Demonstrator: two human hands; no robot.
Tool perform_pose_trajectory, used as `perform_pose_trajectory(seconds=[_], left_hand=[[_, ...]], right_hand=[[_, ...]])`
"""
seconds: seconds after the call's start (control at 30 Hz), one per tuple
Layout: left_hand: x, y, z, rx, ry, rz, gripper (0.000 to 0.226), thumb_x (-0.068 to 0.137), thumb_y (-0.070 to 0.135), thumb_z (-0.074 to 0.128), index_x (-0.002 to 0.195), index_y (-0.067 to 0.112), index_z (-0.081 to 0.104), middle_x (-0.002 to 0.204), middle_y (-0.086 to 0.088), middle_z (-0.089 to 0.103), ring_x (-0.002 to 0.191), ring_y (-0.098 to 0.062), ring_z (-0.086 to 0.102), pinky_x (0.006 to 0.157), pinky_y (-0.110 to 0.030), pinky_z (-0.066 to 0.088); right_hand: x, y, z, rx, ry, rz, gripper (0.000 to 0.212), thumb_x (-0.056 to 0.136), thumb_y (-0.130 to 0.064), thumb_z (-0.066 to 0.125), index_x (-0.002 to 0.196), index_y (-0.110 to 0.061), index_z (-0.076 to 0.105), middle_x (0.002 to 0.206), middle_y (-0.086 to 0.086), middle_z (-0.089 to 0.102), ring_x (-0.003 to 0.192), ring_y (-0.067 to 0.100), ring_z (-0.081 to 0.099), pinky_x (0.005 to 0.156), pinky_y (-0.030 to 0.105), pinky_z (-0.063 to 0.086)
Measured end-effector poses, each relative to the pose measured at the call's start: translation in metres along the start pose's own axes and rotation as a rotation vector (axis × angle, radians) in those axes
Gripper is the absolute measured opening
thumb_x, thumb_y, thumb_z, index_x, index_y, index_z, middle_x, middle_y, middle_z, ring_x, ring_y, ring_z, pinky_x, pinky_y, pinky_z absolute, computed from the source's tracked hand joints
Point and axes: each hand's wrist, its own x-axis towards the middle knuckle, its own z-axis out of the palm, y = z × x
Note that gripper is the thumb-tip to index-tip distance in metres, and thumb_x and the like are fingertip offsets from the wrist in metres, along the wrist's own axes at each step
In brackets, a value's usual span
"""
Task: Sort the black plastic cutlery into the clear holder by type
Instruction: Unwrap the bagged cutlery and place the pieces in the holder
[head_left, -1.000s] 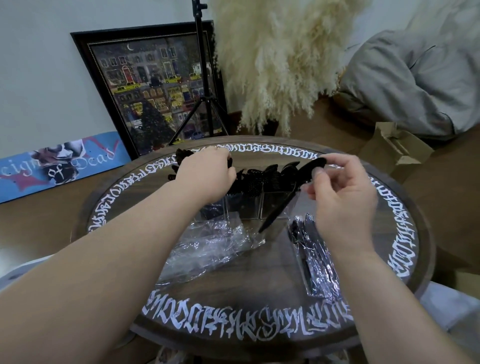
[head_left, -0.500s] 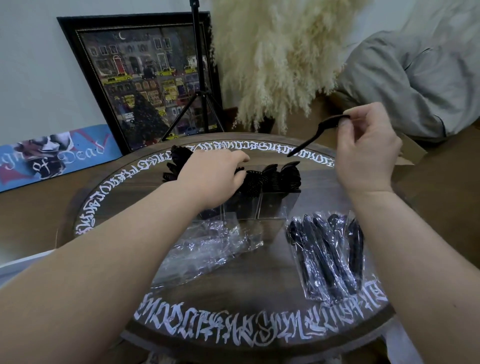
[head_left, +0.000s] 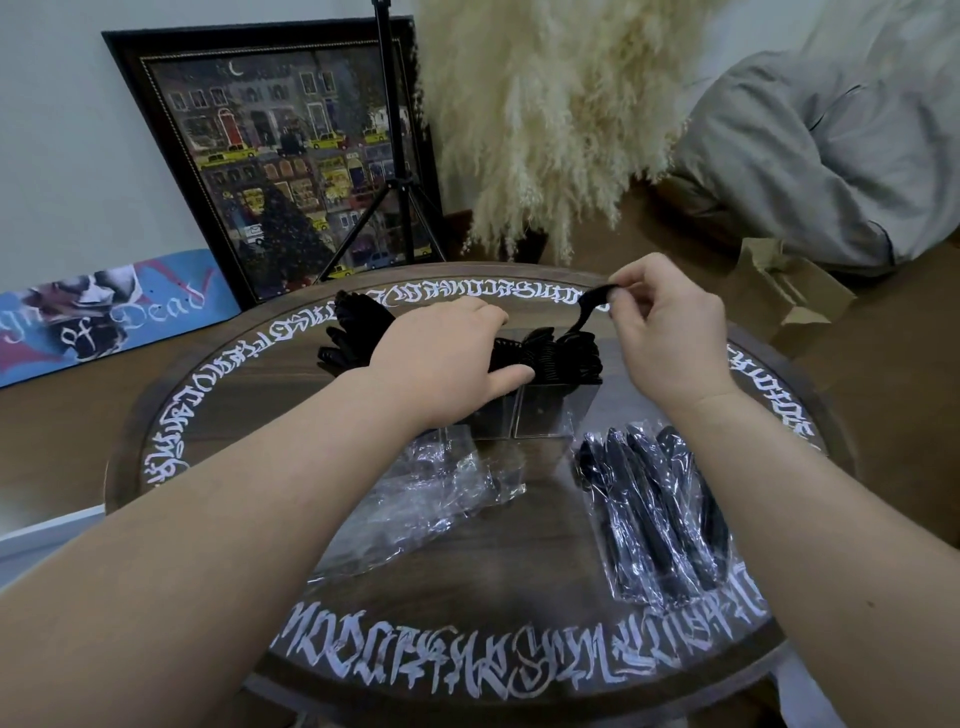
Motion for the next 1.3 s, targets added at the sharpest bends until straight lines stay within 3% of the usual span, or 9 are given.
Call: perform_pose_trajectory(seconds=[0.13, 0.33, 0.63, 0.77, 0.93, 1.1, 1.3], left_hand=[[0.002, 0.000, 0.001, -0.013, -0.014, 0.021, 0.074, 0.083, 0.068, 0.050, 0.142, 0.024, 0.039, 0.141, 0.006, 0.046, 0.125, -0.017, 0.049, 0.093, -0.035, 0.047], [0.002, 0.001, 0.003, -0.006, 0.000, 0.050, 0.070, 0.084, 0.065, 0.052, 0.140, 0.023, 0.043, 0.139, 0.007, 0.047, 0.122, -0.015, 0.050, 0.091, -0.033, 0.047], [-0.002, 0.009, -0.005, 0.006, 0.005, 0.049, 0.063, 0.088, 0.062, 0.049, 0.138, 0.024, 0.044, 0.141, 0.009, 0.045, 0.123, -0.015, 0.049, 0.089, -0.031, 0.044], [-0.012, 0.027, -0.012, -0.048, 0.057, 0.090, 0.056, 0.089, 0.057, 0.050, 0.135, 0.025, 0.049, 0.138, 0.009, 0.047, 0.123, -0.015, 0.048, 0.093, -0.032, 0.043], [-0.036, 0.064, 0.001, -0.143, 0.071, 0.171, 0.051, 0.089, 0.051, 0.055, 0.132, 0.022, 0.053, 0.138, 0.006, 0.048, 0.124, -0.017, 0.046, 0.099, -0.030, 0.037], [-0.061, 0.093, 0.044, -0.207, -0.027, 0.176, 0.054, 0.089, 0.050, 0.056, 0.135, 0.023, 0.050, 0.139, 0.006, 0.047, 0.130, -0.016, 0.037, 0.107, -0.028, 0.029], [-0.075, 0.111, 0.085, -0.232, -0.186, 0.077, 0.068, 0.084, 0.059, 0.058, 0.143, 0.029, 0.039, 0.149, 0.004, 0.034, 0.138, -0.020, 0.026, 0.113, -0.039, 0.030]], right_hand=[[0.001, 0.004, 0.004, -0.093, -0.143, 0.032, 0.014, 0.094, -0.017, 0.053, 0.099, -0.018, 0.066, 0.076, -0.007, 0.059, 0.081, 0.019, 0.058, 0.070, 0.029, 0.041], [-0.001, 0.008, 0.004, -0.192, -0.301, 0.080, 0.029, 0.093, -0.013, 0.042, 0.108, -0.016, 0.067, 0.098, 0.004, 0.067, 0.095, 0.027, 0.057, 0.079, 0.032, 0.042], [-0.016, 0.003, -0.008, -0.184, -0.309, 0.070, 0.043, 0.094, -0.013, 0.041, 0.134, -0.021, 0.054, 0.133, 0.002, 0.056, 0.122, 0.022, 0.049, 0.095, 0.029, 0.037], [-0.039, 0.004, -0.025, -0.113, -0.239, 0.096, 0.044, 0.091, -0.013, 0.047, 0.134, -0.023, 0.053, 0.127, -0.001, 0.059, 0.099, 0.019, 0.056, 0.086, 0.026, 0.039], [-0.076, 0.022, -0.051, -0.088, -0.194, 0.206, 0.042, 0.092, -0.012, 0.051, 0.132, -0.022, 0.054, 0.124, -0.005, 0.059, 0.072, 0.005, 0.053, 0.076, 0.023, 0.037], [-0.107, 0.056, -0.065, -0.127, -0.254, 0.389, 0.037, 0.092, -0.012, 0.055, 0.128, -0.020, 0.057, 0.117, -0.001, 0.064, 0.087, 0.012, 0.056, 0.078, 0.025, 0.042], [-0.117, 0.081, -0.070, -0.182, -0.313, 0.492, 0.014, 0.088, -0.019, 0.060, 0.100, -0.016, 0.067, 0.089, -0.003, 0.065, 0.084, 0.017, 0.058, 0.073, 0.026, 0.041]])
